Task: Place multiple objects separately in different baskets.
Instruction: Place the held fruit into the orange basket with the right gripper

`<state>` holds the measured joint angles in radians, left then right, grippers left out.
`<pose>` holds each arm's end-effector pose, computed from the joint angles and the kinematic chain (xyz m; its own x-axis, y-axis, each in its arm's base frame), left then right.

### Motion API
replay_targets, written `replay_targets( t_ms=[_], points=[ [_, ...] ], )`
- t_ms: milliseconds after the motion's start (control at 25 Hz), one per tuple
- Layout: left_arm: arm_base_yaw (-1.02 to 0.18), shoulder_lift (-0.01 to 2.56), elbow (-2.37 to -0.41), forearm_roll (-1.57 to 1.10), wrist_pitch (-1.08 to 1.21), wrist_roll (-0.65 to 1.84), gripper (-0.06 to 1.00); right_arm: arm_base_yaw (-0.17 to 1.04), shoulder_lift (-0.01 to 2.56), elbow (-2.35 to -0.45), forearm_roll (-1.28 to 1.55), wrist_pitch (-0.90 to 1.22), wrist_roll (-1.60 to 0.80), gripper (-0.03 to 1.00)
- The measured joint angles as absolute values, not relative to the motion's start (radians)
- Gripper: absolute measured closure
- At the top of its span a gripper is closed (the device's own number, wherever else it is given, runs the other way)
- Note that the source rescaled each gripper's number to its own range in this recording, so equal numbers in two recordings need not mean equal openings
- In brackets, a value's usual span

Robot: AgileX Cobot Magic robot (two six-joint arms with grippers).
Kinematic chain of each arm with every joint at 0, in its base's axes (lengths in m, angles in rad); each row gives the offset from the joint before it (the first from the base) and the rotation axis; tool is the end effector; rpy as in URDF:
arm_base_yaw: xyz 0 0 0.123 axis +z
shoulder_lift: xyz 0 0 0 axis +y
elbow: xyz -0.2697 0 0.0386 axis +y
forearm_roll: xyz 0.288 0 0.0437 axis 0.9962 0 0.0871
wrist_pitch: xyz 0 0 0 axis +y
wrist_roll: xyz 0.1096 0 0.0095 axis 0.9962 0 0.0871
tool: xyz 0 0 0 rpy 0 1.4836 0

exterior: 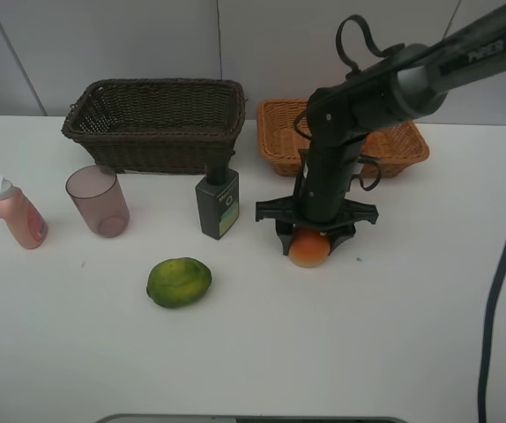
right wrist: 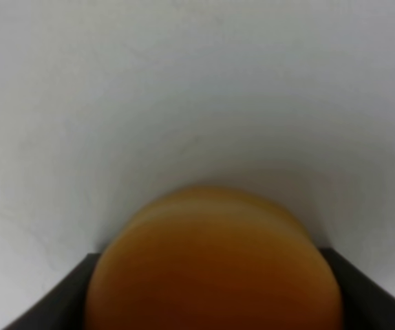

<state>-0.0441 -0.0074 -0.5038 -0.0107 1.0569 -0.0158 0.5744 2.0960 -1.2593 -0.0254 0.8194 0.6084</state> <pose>0.0583 -0.0036 0.2899 -0.4432 -0.0015 -0.8964 0.0431 0.9988 -0.0230 0.3320 0.2124 0.0425 -0.9998 0.0166 -0.0120 0.0168 0.9998 -0.0143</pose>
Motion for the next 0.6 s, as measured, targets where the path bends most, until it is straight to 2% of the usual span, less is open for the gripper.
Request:
replay_targets(
  t_ms=[360,600],
  points=[
    [-0.044,-0.007,-0.504,-0.011,1.057,-0.016,-0.05,0.574,2.076,-1.276,-0.026,0.893,0.589,0.60],
    [-0.044,-0.007,-0.504,-0.011,1.057,-0.016,-0.05,0.574,2.028,-1.378,-0.035,0.990,0.480,0.60]
  ],
)
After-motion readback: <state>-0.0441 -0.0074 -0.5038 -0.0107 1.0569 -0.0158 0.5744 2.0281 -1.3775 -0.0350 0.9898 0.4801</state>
